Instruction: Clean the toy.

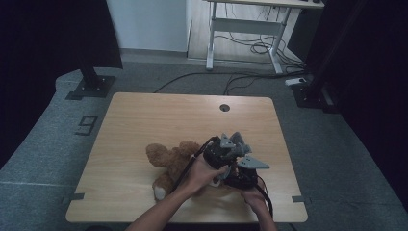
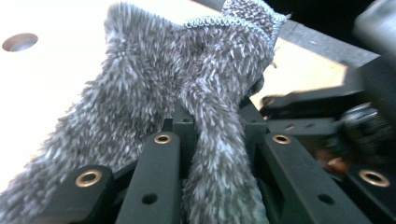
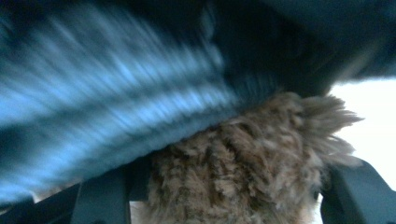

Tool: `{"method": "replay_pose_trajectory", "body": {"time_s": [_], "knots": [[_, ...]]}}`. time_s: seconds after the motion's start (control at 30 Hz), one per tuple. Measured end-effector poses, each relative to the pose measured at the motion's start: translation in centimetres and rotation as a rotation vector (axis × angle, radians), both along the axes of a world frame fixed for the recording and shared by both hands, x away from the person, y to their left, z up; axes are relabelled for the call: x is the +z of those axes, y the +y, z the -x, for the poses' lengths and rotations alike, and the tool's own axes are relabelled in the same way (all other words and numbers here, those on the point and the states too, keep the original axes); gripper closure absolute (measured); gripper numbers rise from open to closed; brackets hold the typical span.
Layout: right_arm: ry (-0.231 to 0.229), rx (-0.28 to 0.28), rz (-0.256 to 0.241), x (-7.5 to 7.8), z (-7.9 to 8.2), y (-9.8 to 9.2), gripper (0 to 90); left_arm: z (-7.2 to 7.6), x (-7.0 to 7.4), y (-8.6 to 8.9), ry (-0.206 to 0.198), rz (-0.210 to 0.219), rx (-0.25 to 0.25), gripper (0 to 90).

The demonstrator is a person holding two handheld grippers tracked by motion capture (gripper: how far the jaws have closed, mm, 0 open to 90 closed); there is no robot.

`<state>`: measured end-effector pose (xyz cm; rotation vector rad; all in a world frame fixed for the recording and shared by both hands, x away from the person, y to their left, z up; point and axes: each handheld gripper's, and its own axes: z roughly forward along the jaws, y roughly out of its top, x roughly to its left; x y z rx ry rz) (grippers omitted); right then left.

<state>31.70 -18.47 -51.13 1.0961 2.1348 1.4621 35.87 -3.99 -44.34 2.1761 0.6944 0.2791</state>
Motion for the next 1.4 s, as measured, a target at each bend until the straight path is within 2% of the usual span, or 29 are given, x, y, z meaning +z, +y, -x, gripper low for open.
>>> {"method": "replay_pose_trajectory", "body": {"time_s": [0.03,0.1,0.2,0.33,0.43,0.53,0.7,0.8,0.9,1.0,1.13,1.27,1.4], "knots": [[0.001,-0.002,0.001,-0.1,0.0,-0.1,41.6,0.0,-0.2,0.4,0.006,0.019,0.004,75.1],[-0.008,0.003,-0.002,-0.2,0.0,-0.2,42.7,0.1,-0.2,1.6,-0.006,0.026,0.021,75.5],[-0.01,-0.004,-0.001,-0.2,0.0,-0.1,42.7,0.1,-0.1,3.3,-0.025,0.012,0.055,75.6],[-0.008,-0.01,-0.012,-0.2,0.0,-0.1,42.6,-0.5,-0.3,5.9,-0.008,-0.003,0.097,75.6],[-0.004,-0.013,-0.022,-0.3,-0.1,-0.2,42.7,-0.6,-0.4,7.8,0.007,0.027,0.109,75.8],[-0.001,-0.017,-0.038,-0.4,-0.2,-0.2,42.6,-0.4,0.2,9.3,-0.003,0.053,0.121,75.7],[-0.001,-0.018,-0.038,-0.4,-0.1,-0.3,42.6,-0.2,1.0,12.3,-0.017,0.076,0.156,75.7],[0.001,-0.017,-0.043,-0.4,-0.2,-0.3,42.5,-0.5,1.3,14.6,-0.006,0.103,0.189,75.6],[0.006,-0.019,-0.049,-0.5,-0.3,-0.3,42.5,-0.6,1.4,16.7,-0.012,0.106,0.234,75.7],[0.004,-0.018,-0.051,-0.5,-0.3,-0.4,42.5,-0.7,1.1,18.9,-0.02,0.094,0.294,75.8],[0.005,-0.019,-0.055,-0.6,-0.3,-0.4,42.5,-0.9,-0.5,21.7,0.017,0.078,0.351,76.0],[0.007,-0.018,-0.056,-0.6,-0.3,-0.4,42.5,-1.0,-1.5,23.2,0.041,0.081,0.384,76.1],[0.012,-0.018,-0.059,-0.6,-0.4,-0.5,42.5,-1.0,-0.6,23.5,0.019,0.083,0.396,76.1]]}}
